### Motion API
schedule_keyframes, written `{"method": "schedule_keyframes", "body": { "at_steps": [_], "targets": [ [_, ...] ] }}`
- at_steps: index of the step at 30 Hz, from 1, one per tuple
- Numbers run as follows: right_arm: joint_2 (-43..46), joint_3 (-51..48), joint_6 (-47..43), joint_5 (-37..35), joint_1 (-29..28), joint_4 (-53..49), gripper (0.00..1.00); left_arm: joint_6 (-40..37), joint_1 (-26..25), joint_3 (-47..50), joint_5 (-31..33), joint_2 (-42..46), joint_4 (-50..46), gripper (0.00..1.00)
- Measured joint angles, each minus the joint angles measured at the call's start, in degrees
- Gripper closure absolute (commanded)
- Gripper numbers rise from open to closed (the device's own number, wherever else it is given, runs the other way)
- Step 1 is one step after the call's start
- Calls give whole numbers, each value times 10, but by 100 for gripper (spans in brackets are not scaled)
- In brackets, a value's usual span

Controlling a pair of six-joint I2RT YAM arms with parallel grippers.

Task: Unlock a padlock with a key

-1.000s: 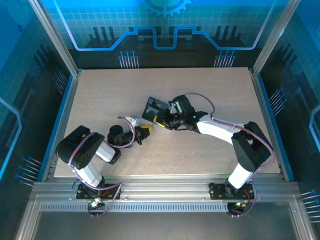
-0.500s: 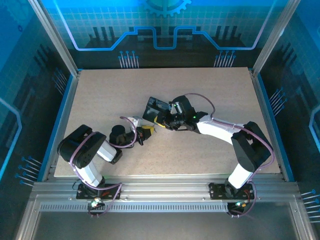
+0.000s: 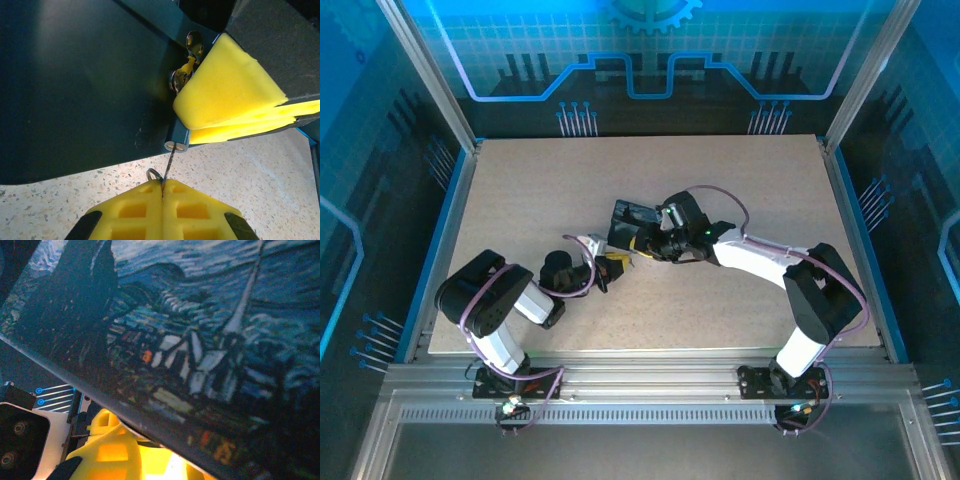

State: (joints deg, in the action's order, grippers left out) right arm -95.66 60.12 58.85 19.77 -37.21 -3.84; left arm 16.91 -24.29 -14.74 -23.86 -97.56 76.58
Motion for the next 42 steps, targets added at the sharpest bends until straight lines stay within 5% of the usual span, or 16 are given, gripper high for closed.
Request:
{"method": "schedule_keyframes", "body": {
  "at_steps": [13,34,42],
  "targets": [
    [-10,2,0,-4,-3,-4,92,10,-12,-9,6,-10,-9,100],
    [-22,-95,3,-49,-29,95,42,89,-41,11,20,-44,1,100],
    [30,-177,30,-93,-32,158,38,125,-62,18,39,-58,5,100]
  ]
}}
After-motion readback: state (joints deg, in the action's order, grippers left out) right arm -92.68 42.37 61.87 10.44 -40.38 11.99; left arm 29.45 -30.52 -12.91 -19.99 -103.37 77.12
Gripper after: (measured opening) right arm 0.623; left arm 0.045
